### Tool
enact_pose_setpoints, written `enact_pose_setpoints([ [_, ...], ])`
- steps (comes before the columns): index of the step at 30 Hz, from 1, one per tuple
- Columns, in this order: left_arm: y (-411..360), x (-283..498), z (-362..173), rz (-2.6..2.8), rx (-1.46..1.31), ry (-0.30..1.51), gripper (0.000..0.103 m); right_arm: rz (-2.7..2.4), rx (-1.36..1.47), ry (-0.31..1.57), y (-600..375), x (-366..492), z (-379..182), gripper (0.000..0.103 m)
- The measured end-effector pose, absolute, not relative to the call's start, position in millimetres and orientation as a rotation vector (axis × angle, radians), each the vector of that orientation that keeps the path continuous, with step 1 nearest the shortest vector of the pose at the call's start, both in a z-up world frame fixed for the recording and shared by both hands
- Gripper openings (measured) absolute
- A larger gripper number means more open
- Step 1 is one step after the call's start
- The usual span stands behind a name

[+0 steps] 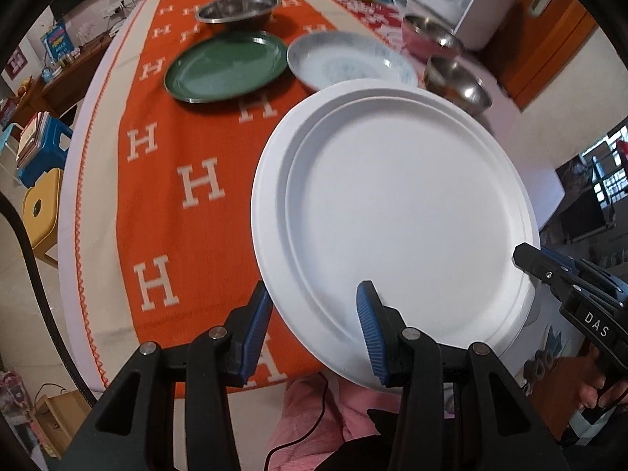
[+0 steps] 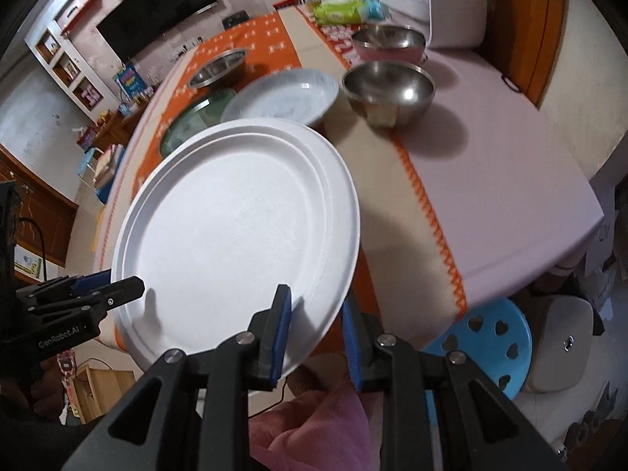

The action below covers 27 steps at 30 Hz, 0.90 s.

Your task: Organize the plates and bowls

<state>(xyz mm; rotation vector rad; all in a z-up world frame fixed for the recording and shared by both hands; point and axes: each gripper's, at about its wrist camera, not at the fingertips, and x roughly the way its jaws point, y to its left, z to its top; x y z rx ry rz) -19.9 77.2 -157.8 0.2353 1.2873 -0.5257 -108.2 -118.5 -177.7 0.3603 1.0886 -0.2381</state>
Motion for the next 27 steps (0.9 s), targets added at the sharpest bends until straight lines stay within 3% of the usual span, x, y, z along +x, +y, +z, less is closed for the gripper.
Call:
enact_pose_setpoints([
  [27,44.3,5.7,-217.5,-0.475,0.308,1.412,0.042,-0.291,0.274,1.240,-137.2,-74.9,-231.9,0.032],
])
